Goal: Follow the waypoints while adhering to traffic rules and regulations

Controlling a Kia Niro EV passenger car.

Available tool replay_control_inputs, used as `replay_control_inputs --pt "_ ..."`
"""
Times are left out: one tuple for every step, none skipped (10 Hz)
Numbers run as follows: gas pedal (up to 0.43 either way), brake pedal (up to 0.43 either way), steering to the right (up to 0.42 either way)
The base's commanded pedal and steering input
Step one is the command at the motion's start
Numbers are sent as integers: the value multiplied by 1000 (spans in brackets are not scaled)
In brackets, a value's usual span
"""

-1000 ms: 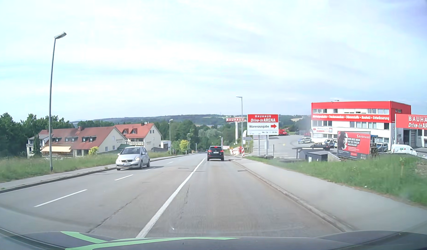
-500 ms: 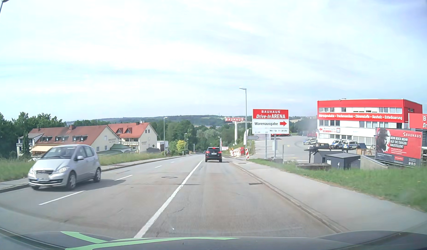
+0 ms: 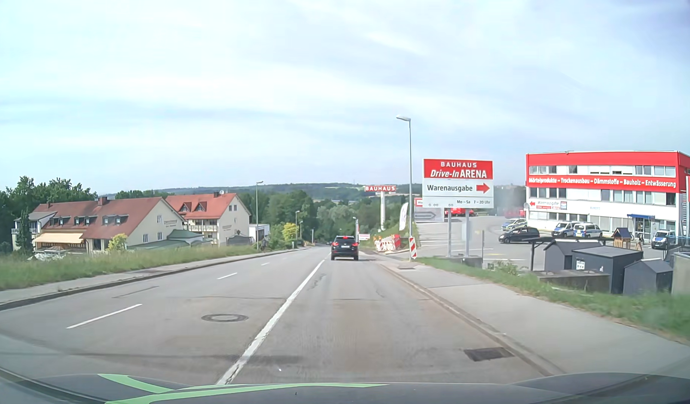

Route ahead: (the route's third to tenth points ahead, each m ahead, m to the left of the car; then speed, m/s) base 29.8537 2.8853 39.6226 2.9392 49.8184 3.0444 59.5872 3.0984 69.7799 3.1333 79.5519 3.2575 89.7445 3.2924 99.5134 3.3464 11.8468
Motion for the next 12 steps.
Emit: replay_control_inputs --pt "0 55 0" --pt "0 55 0" --pt "0 61 0" --pt "0 67 0" --pt "0 67 0" --pt "0 67 -1" --pt "0 61 -1" --pt "0 37 -2" --pt "0 55 -2" --pt "0 55 -1" --pt "0 49 -2" --pt "0 49 -2"
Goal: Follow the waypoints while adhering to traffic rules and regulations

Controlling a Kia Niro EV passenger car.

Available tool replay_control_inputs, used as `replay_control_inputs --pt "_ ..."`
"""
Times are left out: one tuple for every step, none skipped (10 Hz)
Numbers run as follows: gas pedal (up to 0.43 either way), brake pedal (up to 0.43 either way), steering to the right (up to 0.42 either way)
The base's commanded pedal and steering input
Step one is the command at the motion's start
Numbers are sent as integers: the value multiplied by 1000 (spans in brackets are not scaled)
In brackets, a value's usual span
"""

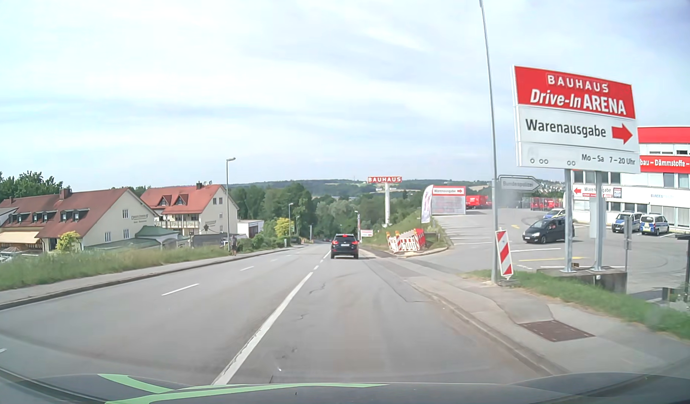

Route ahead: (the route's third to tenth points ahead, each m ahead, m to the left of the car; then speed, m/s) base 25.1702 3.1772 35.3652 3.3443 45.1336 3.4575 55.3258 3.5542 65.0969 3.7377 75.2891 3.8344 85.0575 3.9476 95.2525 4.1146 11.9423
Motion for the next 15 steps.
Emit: replay_control_inputs --pt "0 49 -1" --pt "0 49 -1" --pt "0 49 -1" --pt "0 49 -1" --pt "0 55 -1" --pt "0 61 -1" --pt "0 61 -1" --pt "0 61 -2" --pt "0 67 -2" --pt "0 61 -2" --pt "0 67 -2" --pt "0 67 -2" --pt "0 67 -2" --pt "0 73 -2" --pt "0 73 -2"
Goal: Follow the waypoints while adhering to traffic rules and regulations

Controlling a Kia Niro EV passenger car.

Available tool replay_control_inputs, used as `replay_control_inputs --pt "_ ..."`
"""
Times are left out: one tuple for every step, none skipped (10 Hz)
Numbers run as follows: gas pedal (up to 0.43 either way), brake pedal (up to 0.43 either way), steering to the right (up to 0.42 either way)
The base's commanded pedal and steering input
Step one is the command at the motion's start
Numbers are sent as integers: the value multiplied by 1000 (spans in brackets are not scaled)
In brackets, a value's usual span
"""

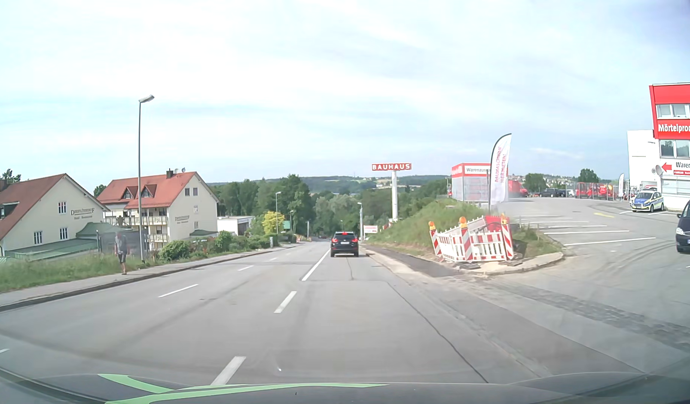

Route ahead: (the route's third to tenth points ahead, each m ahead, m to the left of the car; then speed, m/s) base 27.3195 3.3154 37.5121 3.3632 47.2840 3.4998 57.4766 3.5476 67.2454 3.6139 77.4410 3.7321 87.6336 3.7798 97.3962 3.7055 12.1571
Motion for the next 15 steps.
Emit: replay_control_inputs --pt "0 73 -2" --pt "0 73 -2" --pt "0 73 -2" --pt "0 73 -2" --pt "0 73 -2" --pt "0 73 -2" --pt "0 73 -2" --pt "0 73 -2" --pt "0 73 -2" --pt "0 73 -3" --pt "0 73 -3" --pt "0 73 -2" --pt "0 73 -2" --pt "0 67 -2" --pt "0 67 -2"
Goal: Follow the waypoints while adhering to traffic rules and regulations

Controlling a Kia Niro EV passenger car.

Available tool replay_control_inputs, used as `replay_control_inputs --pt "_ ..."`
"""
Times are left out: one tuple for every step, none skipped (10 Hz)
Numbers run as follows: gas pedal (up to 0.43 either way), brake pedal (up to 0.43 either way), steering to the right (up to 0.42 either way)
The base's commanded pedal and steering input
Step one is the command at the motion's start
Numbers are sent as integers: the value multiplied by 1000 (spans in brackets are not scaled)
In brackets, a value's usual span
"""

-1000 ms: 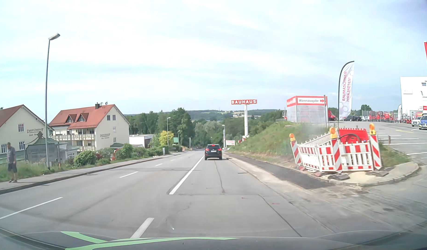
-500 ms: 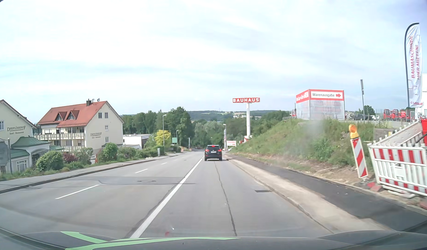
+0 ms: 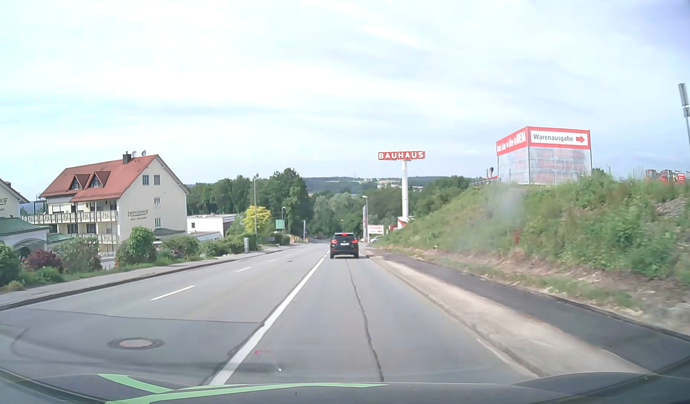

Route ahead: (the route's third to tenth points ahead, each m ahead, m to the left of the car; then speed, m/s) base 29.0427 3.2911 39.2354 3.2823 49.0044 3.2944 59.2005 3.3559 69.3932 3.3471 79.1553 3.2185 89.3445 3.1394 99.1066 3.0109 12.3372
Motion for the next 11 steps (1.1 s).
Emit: replay_control_inputs --pt "0 67 -2" --pt "0 67 -2" --pt "0 67 -2" --pt "0 67 -2" --pt "0 73 -2" --pt "0 73 -2" --pt "0 67 -2" --pt "0 73 -3" --pt "0 73 -3" --pt "0 73 -3" --pt "0 73 -3"
